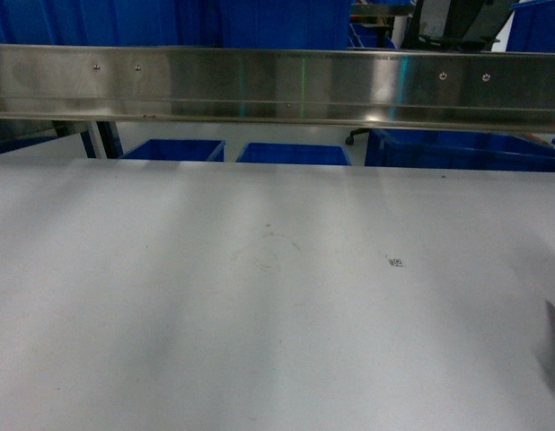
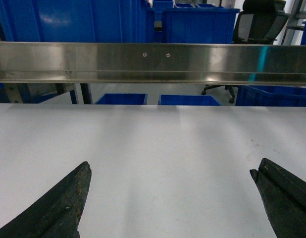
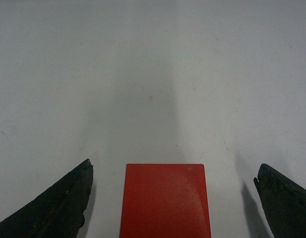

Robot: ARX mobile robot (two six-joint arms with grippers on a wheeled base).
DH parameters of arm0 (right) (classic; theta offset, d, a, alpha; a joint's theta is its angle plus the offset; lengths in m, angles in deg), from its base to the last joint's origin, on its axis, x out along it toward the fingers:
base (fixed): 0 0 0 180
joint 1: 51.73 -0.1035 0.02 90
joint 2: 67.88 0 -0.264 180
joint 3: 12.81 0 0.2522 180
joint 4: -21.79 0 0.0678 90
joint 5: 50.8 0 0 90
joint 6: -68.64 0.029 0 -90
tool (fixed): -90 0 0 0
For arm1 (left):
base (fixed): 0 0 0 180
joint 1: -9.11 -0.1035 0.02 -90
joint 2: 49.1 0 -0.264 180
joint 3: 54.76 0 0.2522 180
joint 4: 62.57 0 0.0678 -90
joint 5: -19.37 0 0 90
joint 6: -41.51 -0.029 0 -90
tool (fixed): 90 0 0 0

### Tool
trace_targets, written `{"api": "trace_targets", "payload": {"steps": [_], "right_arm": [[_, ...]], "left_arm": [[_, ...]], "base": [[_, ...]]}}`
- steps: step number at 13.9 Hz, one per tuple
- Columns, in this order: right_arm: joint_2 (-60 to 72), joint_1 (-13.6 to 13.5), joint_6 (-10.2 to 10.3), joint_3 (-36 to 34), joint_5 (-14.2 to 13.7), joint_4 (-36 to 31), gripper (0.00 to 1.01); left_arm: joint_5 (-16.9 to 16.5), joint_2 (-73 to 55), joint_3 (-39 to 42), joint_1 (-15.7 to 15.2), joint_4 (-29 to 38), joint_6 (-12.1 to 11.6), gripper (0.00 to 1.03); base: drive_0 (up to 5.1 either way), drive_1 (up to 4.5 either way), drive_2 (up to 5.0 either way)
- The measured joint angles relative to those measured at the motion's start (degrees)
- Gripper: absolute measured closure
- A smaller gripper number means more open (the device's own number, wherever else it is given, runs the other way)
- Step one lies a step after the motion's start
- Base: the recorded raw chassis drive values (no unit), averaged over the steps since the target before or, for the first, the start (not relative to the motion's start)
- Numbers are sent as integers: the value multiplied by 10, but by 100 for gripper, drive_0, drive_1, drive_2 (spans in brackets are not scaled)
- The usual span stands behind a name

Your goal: Place magnetic block on left shelf second layer

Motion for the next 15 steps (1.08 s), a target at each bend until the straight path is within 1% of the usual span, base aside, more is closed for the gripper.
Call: {"api": "trace_targets", "payload": {"steps": [1, 3, 4, 5, 6, 7, 10, 11, 13, 14, 15], "right_arm": [[16, 0, -2, -4, -3, -18, 12], [28, 2, -4, -11, 1, -58, 36], [49, 5, -5, -11, 7, -78, 50], [65, 5, -12, -15, 14, -107, 65], [65, 4, -23, -29, 11, -139, 68], [53, 2, -30, -43, 11, -145, 68], [-59, -7, -32, -70, 18, -94, 68], [-111, -11, -33, -71, 17, -62, 68], [-238, -20, -38, -72, 6, 36, 68], [-325, -27, -53, -75, -24, 89, 68], [-427, -26, -51, -77, -26, 158, 68]], "left_arm": [[0, 0, 0, 0, 0, 0, 5], [0, 0, 0, 0, 0, 0, 5], [0, 0, 0, 0, 0, 0, 5], [0, 0, 0, 0, 0, 0, 5], [0, 0, 0, 0, 0, 0, 5], [0, 0, 0, 0, 0, 0, 5], [0, 0, 0, 0, 0, 0, 5], [0, 0, 0, 0, 0, 0, 5], [0, 0, 0, 0, 0, 0, 5], [0, 0, 0, 0, 0, 0, 5], [0, 0, 0, 0, 0, 0, 5]], "base": [[0, 0, 0], [0, 0, 0], [0, 0, 0], [0, 0, 0], [0, 0, 0], [0, 0, 0], [0, 0, 0], [0, 0, 0], [0, 0, 0], [0, 0, 0], [0, 0, 0]]}}
